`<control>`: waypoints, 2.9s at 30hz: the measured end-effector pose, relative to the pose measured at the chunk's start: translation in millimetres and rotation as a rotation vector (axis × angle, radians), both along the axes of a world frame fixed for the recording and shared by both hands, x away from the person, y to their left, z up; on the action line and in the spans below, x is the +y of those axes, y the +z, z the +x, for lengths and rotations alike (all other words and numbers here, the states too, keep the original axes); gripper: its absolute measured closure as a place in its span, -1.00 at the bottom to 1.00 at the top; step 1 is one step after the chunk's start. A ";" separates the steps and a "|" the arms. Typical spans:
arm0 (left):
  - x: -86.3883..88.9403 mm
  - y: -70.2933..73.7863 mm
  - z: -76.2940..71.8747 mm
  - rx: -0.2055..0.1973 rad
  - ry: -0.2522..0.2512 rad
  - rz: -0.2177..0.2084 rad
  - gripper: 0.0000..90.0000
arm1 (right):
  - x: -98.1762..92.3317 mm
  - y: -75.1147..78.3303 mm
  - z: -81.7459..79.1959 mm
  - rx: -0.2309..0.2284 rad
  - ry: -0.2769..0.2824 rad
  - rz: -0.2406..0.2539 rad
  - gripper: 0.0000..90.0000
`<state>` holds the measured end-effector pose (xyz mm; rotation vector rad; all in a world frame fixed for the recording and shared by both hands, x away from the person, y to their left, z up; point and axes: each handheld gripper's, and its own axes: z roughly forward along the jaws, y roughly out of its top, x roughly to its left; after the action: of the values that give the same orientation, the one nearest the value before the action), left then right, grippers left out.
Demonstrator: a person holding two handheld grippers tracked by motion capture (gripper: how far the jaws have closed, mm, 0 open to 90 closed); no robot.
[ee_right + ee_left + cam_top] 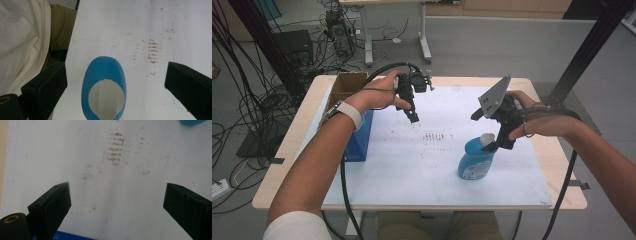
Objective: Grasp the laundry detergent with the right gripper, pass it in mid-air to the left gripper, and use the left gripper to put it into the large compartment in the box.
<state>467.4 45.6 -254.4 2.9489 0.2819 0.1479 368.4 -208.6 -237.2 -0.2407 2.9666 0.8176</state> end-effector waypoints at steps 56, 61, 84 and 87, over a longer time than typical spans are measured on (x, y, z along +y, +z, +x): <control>-0.5 -3.4 0.5 -0.003 0.006 -0.001 -0.82 | -59.1 -25.7 -2.9 0.012 -0.081 0.068 -0.90; -0.2 -3.4 1.0 -0.002 0.003 0.005 -0.81 | -61.9 -29.2 -3.5 0.014 -0.087 0.078 -0.90; -1.0 -4.3 0.5 -0.005 0.008 0.002 -0.81 | -70.1 -56.5 -1.6 0.024 -0.075 0.127 -0.89; -1.1 -4.2 0.8 -0.004 0.004 0.007 -0.81 | -70.5 -60.5 -1.3 0.029 -0.075 0.140 -0.89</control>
<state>468.2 44.4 -258.6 2.9553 0.2871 0.1558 367.1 -279.1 -297.7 -0.1103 2.9080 1.0215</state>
